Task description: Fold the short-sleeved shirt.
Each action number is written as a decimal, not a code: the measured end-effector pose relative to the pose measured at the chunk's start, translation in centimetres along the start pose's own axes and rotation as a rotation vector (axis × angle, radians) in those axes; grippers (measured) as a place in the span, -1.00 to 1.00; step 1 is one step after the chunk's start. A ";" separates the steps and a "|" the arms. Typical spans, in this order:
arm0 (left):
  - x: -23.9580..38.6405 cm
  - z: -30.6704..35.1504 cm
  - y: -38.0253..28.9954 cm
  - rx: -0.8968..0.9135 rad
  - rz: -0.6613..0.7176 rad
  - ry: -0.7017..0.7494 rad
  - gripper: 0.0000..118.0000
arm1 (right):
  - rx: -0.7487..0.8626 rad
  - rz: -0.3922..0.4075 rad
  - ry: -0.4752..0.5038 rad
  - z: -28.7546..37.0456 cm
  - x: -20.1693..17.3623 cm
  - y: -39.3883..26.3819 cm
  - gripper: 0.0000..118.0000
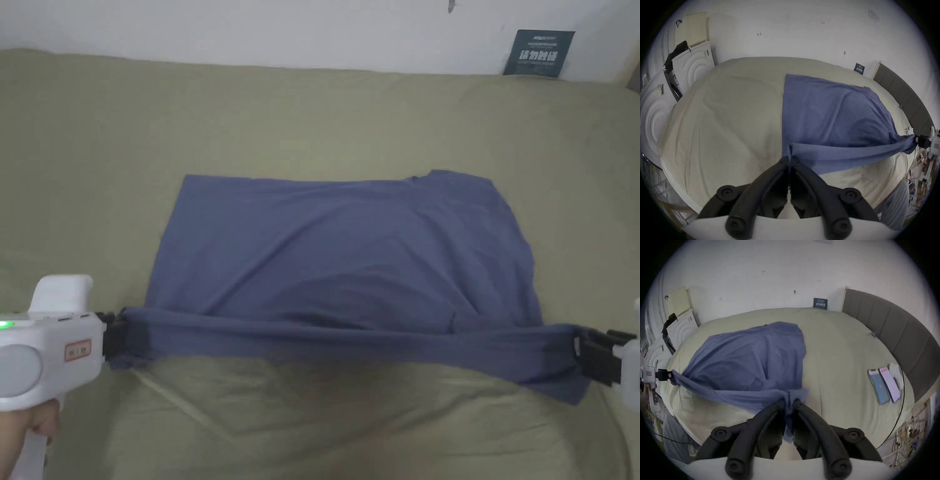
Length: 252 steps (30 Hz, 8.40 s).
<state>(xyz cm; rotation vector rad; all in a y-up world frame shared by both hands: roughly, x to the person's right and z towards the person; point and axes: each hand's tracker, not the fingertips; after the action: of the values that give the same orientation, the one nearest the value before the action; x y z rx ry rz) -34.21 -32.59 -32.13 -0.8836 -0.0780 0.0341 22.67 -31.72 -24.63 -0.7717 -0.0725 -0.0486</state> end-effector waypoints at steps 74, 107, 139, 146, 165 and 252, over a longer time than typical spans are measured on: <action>2.3 -9.5 3.5 -0.092 0.017 0.035 -0.85 | -0.185 0.024 -0.031 -12.2 0.2 1.8 0.51; -1.4 -0.4 -3.5 -0.057 0.051 0.056 -0.89 | -0.170 0.085 0.083 -1.4 -2.1 -5.6 -0.82; 0.1 -16.4 15.9 -0.008 0.011 0.113 -0.71 | -0.040 0.033 -0.028 -16.1 -4.1 12.7 -0.88; -0.1 -22.2 18.4 -0.095 -0.003 0.195 0.99 | -0.083 0.014 -0.079 -19.5 -1.3 14.0 -0.88; 1.5 -22.1 17.3 -0.071 -0.032 0.113 -0.92 | -0.287 -0.002 -0.168 -28.4 0.6 14.8 0.83; -14.9 -6.4 3.2 -0.344 0.329 -0.473 -1.00 | 0.442 0.043 -0.056 -2.0 -22.7 -0.6 -0.89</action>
<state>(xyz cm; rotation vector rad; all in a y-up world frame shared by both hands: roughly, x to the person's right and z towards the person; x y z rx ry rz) -48.49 -36.42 -39.41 -1.2117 -0.3885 0.5513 0.11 -33.16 -27.56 -0.3325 -0.1149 0.0300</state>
